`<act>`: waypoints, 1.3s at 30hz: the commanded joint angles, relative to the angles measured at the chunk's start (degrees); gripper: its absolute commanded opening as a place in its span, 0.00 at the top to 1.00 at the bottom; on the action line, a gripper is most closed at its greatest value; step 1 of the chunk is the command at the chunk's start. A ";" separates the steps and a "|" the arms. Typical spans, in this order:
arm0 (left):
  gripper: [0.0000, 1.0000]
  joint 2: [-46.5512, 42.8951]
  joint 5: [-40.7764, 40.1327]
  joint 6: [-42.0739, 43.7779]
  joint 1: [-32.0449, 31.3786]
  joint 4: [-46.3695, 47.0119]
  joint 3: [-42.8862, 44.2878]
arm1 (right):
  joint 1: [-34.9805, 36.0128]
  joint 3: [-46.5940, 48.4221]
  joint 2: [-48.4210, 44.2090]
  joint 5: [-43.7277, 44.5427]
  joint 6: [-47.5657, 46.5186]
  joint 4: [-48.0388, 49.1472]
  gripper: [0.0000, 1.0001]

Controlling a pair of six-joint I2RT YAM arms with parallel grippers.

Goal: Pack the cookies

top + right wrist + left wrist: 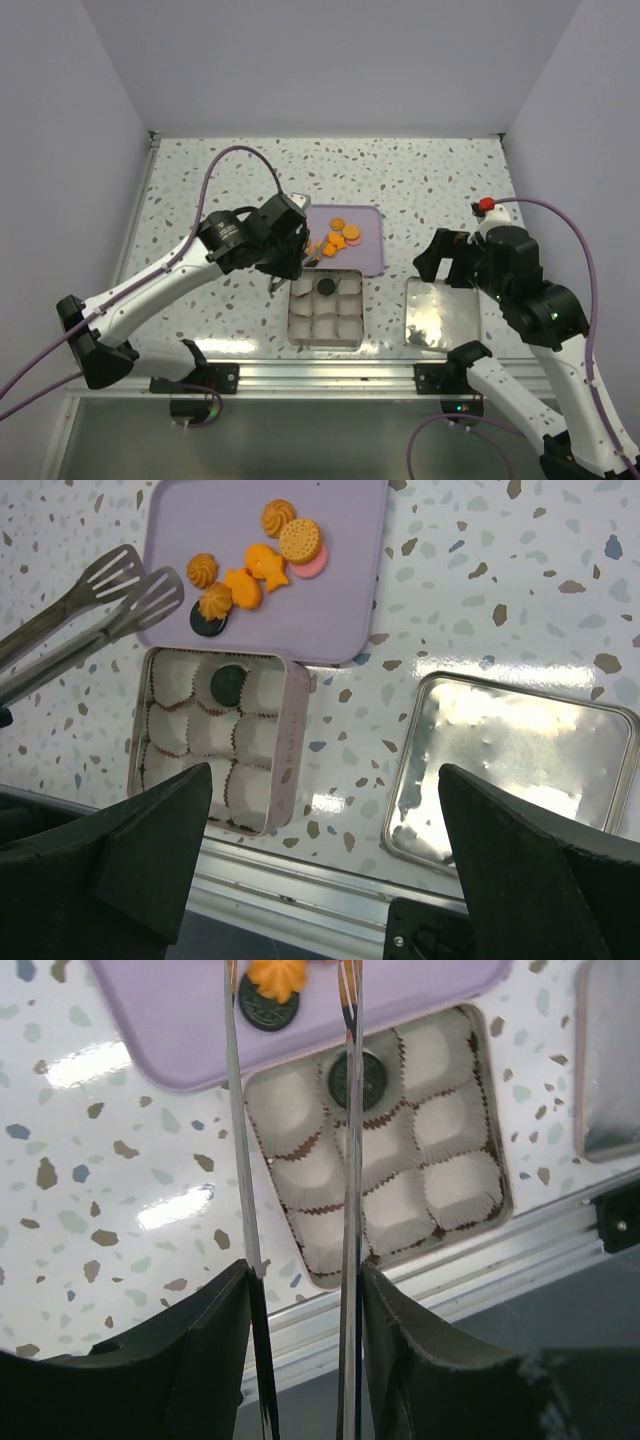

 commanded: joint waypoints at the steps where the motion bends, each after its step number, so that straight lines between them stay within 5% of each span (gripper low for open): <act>1: 0.50 0.69 -2.80 -1.17 4.45 -0.81 1.95 | 0.20 -0.51 0.02 0.38 -0.38 0.65 0.01; 20: 0.45 13.78 -4.74 1.38 8.59 4.82 3.97 | 0.20 -1.04 0.99 -0.77 0.15 1.09 0.01; 39: 0.48 17.75 -4.30 1.21 9.64 6.40 1.07 | 0.72 -1.65 1.78 -0.94 -0.03 1.44 0.01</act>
